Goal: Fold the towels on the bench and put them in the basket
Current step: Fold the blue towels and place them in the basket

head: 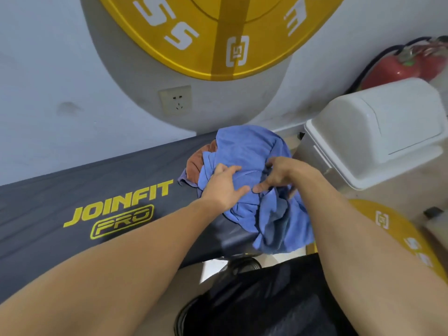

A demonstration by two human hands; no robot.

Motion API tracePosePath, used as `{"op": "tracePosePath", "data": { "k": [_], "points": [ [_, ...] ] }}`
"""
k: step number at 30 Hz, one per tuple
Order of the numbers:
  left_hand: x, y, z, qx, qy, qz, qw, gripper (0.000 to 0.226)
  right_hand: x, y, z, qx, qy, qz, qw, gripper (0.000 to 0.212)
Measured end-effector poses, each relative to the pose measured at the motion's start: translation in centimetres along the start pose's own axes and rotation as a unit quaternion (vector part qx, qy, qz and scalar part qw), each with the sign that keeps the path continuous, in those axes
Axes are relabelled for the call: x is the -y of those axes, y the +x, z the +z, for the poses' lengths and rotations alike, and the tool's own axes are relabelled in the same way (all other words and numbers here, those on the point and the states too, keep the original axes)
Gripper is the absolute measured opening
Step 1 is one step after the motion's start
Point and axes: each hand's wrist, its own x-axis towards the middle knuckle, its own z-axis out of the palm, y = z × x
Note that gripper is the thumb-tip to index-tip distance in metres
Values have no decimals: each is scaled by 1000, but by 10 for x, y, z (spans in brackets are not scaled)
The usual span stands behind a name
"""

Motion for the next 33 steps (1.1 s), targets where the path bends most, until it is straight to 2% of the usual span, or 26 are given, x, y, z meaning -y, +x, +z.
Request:
{"op": "tracePosePath", "data": {
  "k": [3,7,10,14,16,19,22,24,25,26,27,29,30,33],
  "points": [
    [-1,7,4,-28,23,1,999,55,-10,5,7,-18,81,-16,996,57],
    [-1,10,5,-54,43,-10,998,31,-13,9,0,-68,206,-53,975,28],
    [0,14,-4,-57,11,-4,998,25,-19,6,-8,-80,261,-86,958,23],
    [3,14,-33,-53,21,37,998,31,-26,-6,-18,-104,342,-106,928,26],
    [4,9,-48,-82,21,62,994,30,-25,-15,-23,-150,392,-133,898,28],
    [10,-1,-70,-104,-22,56,993,30,-13,-33,-28,-235,458,-230,826,30],
    [19,-11,-90,-130,-67,25,989,33,10,-52,-28,-328,429,-349,766,29],
    [29,-19,-100,-167,-88,15,982,33,26,-63,-25,-353,396,-416,739,29],
    [35,-23,-103,-185,-92,9,978,34,30,-65,-23,-357,368,-439,738,29],
    [41,-27,-105,-191,-93,0,977,35,33,-63,-21,-353,328,-447,754,28],
    [48,-31,-106,-183,-93,-13,979,37,34,-60,-19,-341,274,-432,788,27],
    [59,-39,-102,-136,-95,-50,985,48,32,-49,-15,-295,143,-343,880,27],
    [63,-41,-98,-112,-96,-67,987,53,29,-41,-13,-272,86,-288,914,29],
    [66,-46,-84,-94,-94,-88,987,53,22,-24,-7,-191,-9,-172,966,53]
  ]
}}
